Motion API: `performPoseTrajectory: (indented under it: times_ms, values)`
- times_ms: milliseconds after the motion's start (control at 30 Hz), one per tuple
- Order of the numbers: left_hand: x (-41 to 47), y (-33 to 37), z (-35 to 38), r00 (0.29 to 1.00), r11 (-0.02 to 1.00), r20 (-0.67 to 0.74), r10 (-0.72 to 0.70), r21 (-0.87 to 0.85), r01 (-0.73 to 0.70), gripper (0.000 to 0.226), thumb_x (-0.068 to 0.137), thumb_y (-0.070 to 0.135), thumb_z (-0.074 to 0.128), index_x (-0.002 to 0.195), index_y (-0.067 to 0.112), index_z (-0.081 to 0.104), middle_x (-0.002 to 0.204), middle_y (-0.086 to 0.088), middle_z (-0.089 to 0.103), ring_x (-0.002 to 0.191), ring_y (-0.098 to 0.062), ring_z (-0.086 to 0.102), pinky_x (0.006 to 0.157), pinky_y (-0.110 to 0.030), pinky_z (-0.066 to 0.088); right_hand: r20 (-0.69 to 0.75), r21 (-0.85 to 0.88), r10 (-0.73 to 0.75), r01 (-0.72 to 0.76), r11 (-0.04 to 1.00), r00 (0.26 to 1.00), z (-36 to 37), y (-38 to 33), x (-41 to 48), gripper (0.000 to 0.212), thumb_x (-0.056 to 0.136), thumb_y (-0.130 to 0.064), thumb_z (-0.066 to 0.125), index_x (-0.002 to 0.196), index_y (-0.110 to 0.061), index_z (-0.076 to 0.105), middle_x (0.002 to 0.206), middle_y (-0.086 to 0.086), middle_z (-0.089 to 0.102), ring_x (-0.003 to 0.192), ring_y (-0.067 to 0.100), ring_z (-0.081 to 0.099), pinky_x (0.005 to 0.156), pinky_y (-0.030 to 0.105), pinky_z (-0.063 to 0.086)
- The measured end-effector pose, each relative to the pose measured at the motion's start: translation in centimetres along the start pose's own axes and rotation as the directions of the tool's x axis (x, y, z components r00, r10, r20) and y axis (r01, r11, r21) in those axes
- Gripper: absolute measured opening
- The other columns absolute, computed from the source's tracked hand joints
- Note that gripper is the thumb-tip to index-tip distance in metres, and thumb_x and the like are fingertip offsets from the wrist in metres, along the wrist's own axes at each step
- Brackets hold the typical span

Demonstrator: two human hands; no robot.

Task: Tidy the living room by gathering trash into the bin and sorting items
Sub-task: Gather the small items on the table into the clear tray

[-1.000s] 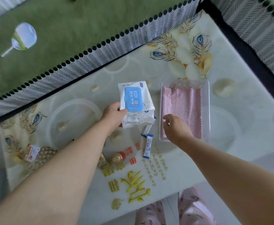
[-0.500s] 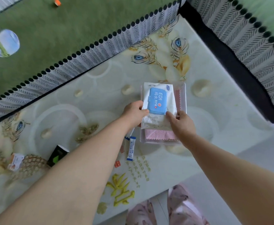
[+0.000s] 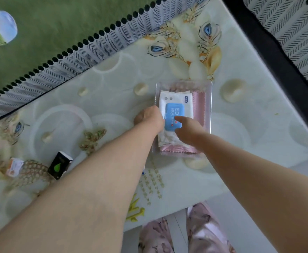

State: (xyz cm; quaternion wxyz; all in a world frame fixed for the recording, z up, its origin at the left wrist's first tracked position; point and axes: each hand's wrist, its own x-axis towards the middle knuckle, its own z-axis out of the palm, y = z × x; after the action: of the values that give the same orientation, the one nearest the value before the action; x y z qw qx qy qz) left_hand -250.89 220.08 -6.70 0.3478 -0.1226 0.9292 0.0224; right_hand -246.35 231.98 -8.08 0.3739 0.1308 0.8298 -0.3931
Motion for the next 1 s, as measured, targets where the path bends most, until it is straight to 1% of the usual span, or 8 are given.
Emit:
performPoseTrajectory:
  times_ms: [133, 233, 300, 367, 467, 733, 833, 1000]
  values:
    - [-0.7, -1.2, 0.4, 1.0, 1.0, 0.018, 0.021, 0.023, -0.021, 0.03, 0.09, 0.012, 0.056, 0.118, 0.014, 0.062, 0.124, -0.006, 0.062, 0.113, -0.028, 0.06, 0.076, -0.032, 0.046, -0.066, -0.016, 0.023, -0.024, 1.0, 0.998, 0.8, -0.5, -0.5, 0.052, 0.09, -0.007, 0.045, 0.14, -0.024, 0.046, 0.142, 0.004, 0.05, 0.117, 0.025, 0.056, 0.096, 0.033, 0.048]
    - [-1.0, -3.3, 0.6, 1.0, 1.0, 0.019, 0.001, 0.025, -0.002, 0.033, 0.086, 0.005, 0.051, 0.115, 0.014, 0.064, 0.119, -0.008, 0.063, 0.108, -0.03, 0.061, 0.075, -0.032, 0.046, -0.123, 0.018, 0.05, -0.049, 0.999, 0.991, 1.6, -0.1, -0.9, 0.046, 0.089, -0.007, 0.045, 0.13, -0.026, 0.055, 0.135, -0.001, 0.056, 0.111, 0.021, 0.058, 0.089, 0.027, 0.047]
    - [-1.2, -5.4, 1.0, 1.0, 0.999, 0.002, -0.025, 0.032, 0.025, 0.03, 0.084, 0.002, 0.049, 0.108, 0.012, 0.065, 0.112, -0.01, 0.064, 0.094, -0.031, 0.06, 0.071, -0.032, 0.046, -0.138, 0.02, 0.042, -0.04, 0.999, 0.99, 2.2, -0.2, -1.2, 0.046, 0.089, -0.006, 0.043, 0.129, -0.025, 0.057, 0.132, -0.003, 0.057, 0.112, 0.019, 0.058, 0.09, 0.028, 0.048]
    - [-1.2, -8.0, 1.6, 0.998, 0.998, -0.019, -0.06, 0.031, 0.06, 0.025, 0.085, 0.001, 0.048, 0.101, 0.011, 0.064, 0.105, -0.01, 0.064, 0.082, -0.03, 0.055, 0.066, -0.03, 0.043, -0.148, 0.001, 0.018, -0.018, 1.0, 0.989, 3.3, -0.8, -1.6, 0.045, 0.089, -0.006, 0.042, 0.126, -0.025, 0.059, 0.13, -0.003, 0.059, 0.114, 0.019, 0.057, 0.093, 0.028, 0.047]
    - [-1.3, -11.3, 2.4, 0.993, 0.994, -0.045, -0.108, -0.003, 0.108, 0.018, 0.089, 0.006, 0.047, 0.095, 0.012, 0.063, 0.098, -0.007, 0.063, 0.078, -0.028, 0.053, 0.065, -0.03, 0.043, -0.145, -0.021, -0.012, 0.009, 1.0, 0.989, 5.1, -1.8, -2.2, 0.039, 0.091, -0.011, 0.042, 0.12, -0.025, 0.063, 0.121, -0.001, 0.064, 0.11, 0.021, 0.059, 0.092, 0.031, 0.049]
    - [-2.1, -17.1, 4.8, 0.988, 0.976, 0.018, -0.153, -0.157, 0.154, 0.022, 0.086, 0.005, 0.053, 0.097, 0.016, 0.07, 0.104, -0.003, 0.069, 0.092, -0.027, 0.064, 0.072, -0.03, 0.049, -0.015, -0.143, -0.129, 0.125, 0.982, 0.992, 11.8, -2.8, -3.3, 0.034, 0.092, -0.008, 0.044, 0.112, -0.022, 0.068, 0.113, 0.0, 0.068, 0.102, 0.02, 0.062, 0.089, 0.035, 0.052]
    - [-2.6, -19.0, 5.8, 0.981, 0.969, 0.018, -0.191, -0.159, 0.191, 0.024, 0.086, 0.005, 0.053, 0.099, 0.017, 0.069, 0.107, -0.004, 0.068, 0.095, -0.028, 0.063, 0.074, -0.031, 0.05, 0.021, -0.169, -0.127, 0.129, 0.977, 0.992, 13.7, -2.8, -3.4, 0.034, 0.092, -0.007, 0.043, 0.109, -0.023, 0.068, 0.112, -0.002, 0.068, 0.099, 0.018, 0.063, 0.084, 0.029, 0.052]
    - [-3.5, -23.3, 7.3, 0.967, 0.96, -0.006, -0.255, -0.123, 0.252, 0.031, 0.087, 0.008, 0.052, 0.114, 0.017, 0.064, 0.12, -0.007, 0.064, 0.109, -0.031, 0.059, 0.082, -0.035, 0.048, 0.068, -0.245, -0.147, 0.16, 0.956, 0.987, 17.1, -3.8, -3.3, 0.038, 0.091, -0.006, 0.041, 0.111, -0.023, 0.068, 0.117, -0.004, 0.065, 0.102, 0.02, 0.061, 0.084, 0.03, 0.052]
